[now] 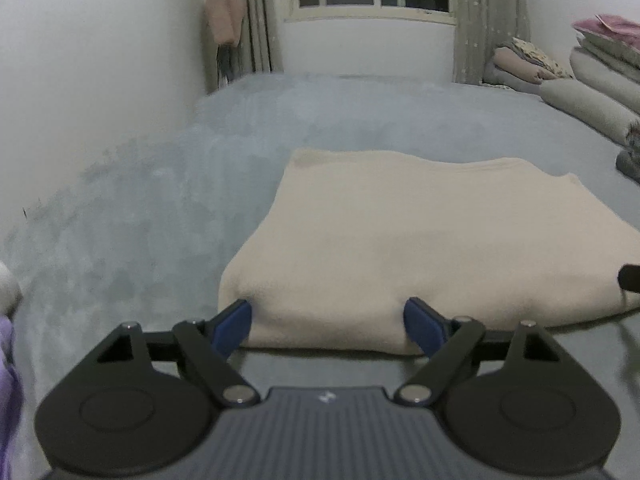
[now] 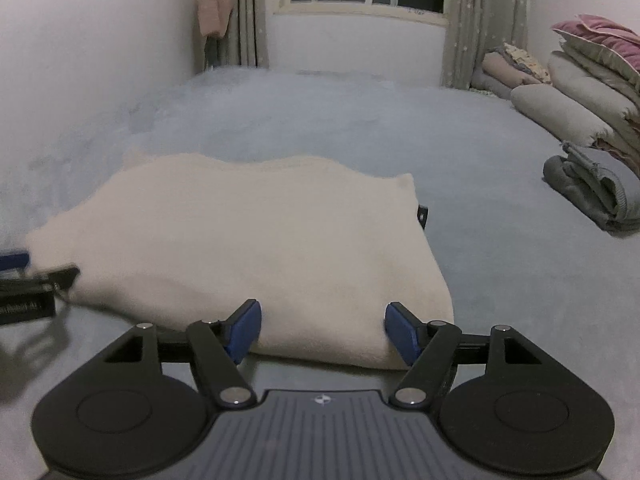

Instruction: Fold clothes

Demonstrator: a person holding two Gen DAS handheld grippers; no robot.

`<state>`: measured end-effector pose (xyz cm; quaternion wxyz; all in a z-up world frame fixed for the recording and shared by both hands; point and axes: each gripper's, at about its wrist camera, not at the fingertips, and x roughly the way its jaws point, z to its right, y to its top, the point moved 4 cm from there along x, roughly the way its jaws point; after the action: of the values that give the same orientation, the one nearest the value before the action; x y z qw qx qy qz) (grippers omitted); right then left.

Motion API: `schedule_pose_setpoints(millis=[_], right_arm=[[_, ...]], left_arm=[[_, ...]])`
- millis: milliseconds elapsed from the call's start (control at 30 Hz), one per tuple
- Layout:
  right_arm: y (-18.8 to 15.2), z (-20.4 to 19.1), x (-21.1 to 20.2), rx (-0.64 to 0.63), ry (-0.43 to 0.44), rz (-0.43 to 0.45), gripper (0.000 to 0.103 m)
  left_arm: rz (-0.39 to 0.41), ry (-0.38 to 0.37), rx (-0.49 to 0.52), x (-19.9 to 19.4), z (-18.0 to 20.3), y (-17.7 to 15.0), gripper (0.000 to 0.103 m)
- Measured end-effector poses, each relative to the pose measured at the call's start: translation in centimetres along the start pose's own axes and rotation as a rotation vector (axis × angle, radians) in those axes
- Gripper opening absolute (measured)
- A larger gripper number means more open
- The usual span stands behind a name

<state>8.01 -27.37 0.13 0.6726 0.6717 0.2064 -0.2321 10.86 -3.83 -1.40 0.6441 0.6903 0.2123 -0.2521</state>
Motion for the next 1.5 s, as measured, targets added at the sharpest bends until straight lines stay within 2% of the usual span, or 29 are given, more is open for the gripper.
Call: schedule_pose_setpoints(millis=[133,233,300,433,533,600,667,800,900,1000,1033,1067,1133,1233,1300,1367,1433,1500], right_arm=[[0.7,-2.2,-0.7,0.003,0.072,0.072,0.069],[-0.1,-4.6,0.4,-0.093,0.092,0.023,0.069],[-1.2,-5.3,1.5,-0.145,0.060,-0.015,0.075],[-1.6,-5.6,1.8,-0.160,0.052,-0.019,0.079],[-1.6,-5.5,2.0,-0.165,0.057,-0.024,0.081],[-1.6,-5.6,2.2,-0.172,0.055,-0.025,0.081],[-1.6,-5.5,2.2,-0.177,0.058,-0.022,0.081],[-0.5,-4.9,1.8,-0.166,0.069,0.012,0.081],[0.6,-4.5,1.5,-0.119,0.059,0.070,0.080],[1.2,-5.0,2.1,-0.110,0.086,0.099,0.080],[1.1,-5.3,2.7,-0.128,0.092,0.088,0.078],[0.9,-5.4,3.4,-0.130,0.098,0.067,0.071],[0.5,-4.8,4.5,-0.096,0.117,0.015,0.071],[1.1,-3.8,4.3,-0.054,0.170,0.001,0.069],[1.7,-3.1,3.8,-0.025,0.203,0.020,0.055],[2.4,-2.3,3.3,0.024,0.249,0.044,0.027],[3.1,-2.0,3.3,0.048,0.304,0.054,0.008],[3.4,-2.7,3.8,0.012,0.334,0.037,0.008]], left_arm=[[-0.003,0.005,0.011,0.2,0.0,-0.2,0.085],[-0.006,-0.004,-0.004,0.4,-0.5,-0.1,0.085],[-0.001,-0.023,-0.040,0.0,-1.0,0.3,0.084],[0.087,-0.091,-0.103,-1.5,-1.0,1.5,0.083],[0.145,-0.153,-0.109,-2.0,0.0,2.1,0.083],[0.116,-0.148,-0.058,-1.0,1.2,1.6,0.083],[0.064,-0.111,-0.003,0.4,2.1,0.8,0.084],[0.064,-0.098,0.010,0.9,2.3,0.2,0.085],[0.071,-0.098,0.010,1.0,2.4,0.0,0.085],[0.071,-0.101,0.005,1.3,2.3,-0.2,0.084],[0.070,-0.103,0.001,1.4,2.3,-0.3,0.084],[0.070,-0.107,-0.003,1.4,2.2,-0.4,0.084],[0.072,-0.113,-0.005,1.3,2.1,-0.3,0.085],[0.073,-0.120,-0.013,1.5,1.8,-0.2,0.085],[0.076,-0.122,-0.016,1.7,1.7,-0.2,0.085],[0.081,-0.123,-0.016,1.7,1.7,-0.2,0.085],[0.083,-0.122,-0.015,1.8,1.7,-0.4,0.086],[0.085,-0.120,-0.012,1.9,1.7,-0.5,0.086]])
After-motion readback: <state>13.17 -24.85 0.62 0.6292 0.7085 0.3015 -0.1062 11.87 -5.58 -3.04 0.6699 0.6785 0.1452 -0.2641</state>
